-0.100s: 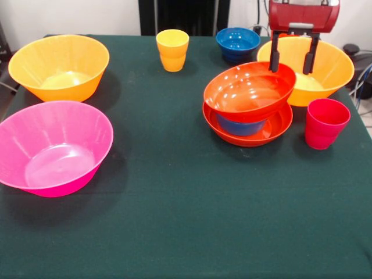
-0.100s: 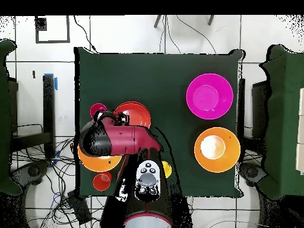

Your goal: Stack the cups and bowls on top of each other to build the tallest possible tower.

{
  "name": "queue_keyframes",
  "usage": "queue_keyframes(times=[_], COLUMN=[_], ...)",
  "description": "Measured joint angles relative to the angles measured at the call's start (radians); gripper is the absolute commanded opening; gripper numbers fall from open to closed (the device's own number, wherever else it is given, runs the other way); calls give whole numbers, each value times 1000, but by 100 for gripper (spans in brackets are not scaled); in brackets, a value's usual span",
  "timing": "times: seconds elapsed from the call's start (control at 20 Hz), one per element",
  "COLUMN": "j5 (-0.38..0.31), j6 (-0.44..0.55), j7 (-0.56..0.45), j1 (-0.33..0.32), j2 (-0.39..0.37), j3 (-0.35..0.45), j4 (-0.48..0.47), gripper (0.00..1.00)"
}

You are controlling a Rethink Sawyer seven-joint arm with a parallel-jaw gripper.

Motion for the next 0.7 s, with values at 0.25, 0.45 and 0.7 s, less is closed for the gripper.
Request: queue_keyframes(times=[0.25,0.45,0.7], j5=[0,2,3], j6=[-40,-55,-55], j7=[0,0,0], j1=[3,9,12], j2=[22,37,44], j3=[-2,-7,-9], j4=[3,6,9], gripper=[100,100,100])
